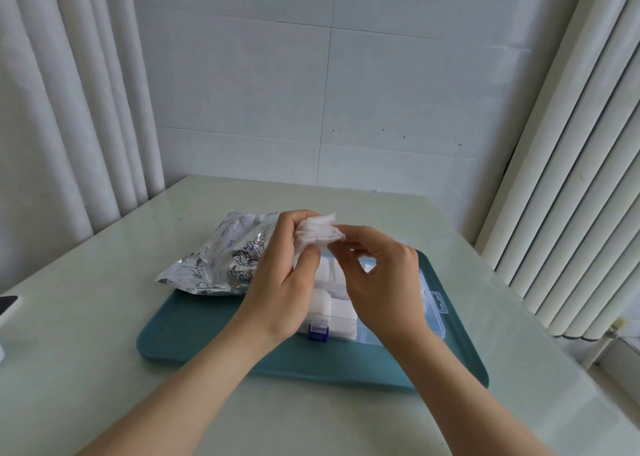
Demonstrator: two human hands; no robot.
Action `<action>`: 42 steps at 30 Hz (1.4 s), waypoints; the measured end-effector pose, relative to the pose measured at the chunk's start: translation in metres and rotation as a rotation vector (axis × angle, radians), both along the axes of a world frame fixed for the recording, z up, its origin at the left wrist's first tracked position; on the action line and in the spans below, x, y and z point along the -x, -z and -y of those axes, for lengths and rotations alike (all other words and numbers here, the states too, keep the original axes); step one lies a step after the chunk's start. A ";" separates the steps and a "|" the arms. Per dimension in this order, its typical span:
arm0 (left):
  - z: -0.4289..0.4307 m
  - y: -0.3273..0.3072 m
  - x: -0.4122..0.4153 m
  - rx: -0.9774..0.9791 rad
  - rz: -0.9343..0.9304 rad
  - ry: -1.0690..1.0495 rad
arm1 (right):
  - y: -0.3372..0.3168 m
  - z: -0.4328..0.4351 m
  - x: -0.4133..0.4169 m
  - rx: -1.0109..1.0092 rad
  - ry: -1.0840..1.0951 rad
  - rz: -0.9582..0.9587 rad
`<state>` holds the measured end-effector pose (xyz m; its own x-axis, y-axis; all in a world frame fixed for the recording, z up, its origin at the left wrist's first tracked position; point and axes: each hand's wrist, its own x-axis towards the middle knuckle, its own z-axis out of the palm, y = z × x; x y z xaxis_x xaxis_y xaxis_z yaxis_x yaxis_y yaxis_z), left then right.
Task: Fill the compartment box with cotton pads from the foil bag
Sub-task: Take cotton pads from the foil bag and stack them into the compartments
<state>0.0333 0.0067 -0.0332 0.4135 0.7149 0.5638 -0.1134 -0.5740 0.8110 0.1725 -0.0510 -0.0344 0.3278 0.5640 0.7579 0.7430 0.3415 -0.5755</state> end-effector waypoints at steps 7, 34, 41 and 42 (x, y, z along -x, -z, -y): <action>0.001 0.004 0.000 -0.055 -0.057 -0.079 | 0.003 -0.003 0.000 0.006 -0.029 0.084; -0.003 0.011 0.001 -0.042 -0.241 0.014 | -0.022 0.016 -0.020 0.391 -0.325 -0.322; -0.005 0.021 0.001 -0.216 -0.424 0.010 | -0.031 0.022 -0.027 0.583 -0.315 -0.463; -0.005 0.023 0.002 -0.244 -0.446 -0.007 | -0.032 0.022 -0.030 0.601 -0.272 -0.477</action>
<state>0.0313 0.0120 -0.0564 0.6477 0.5880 0.4844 0.2184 -0.7525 0.6214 0.2023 -0.0733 -0.0020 0.3315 0.9366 0.1136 0.3069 0.0068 -0.9517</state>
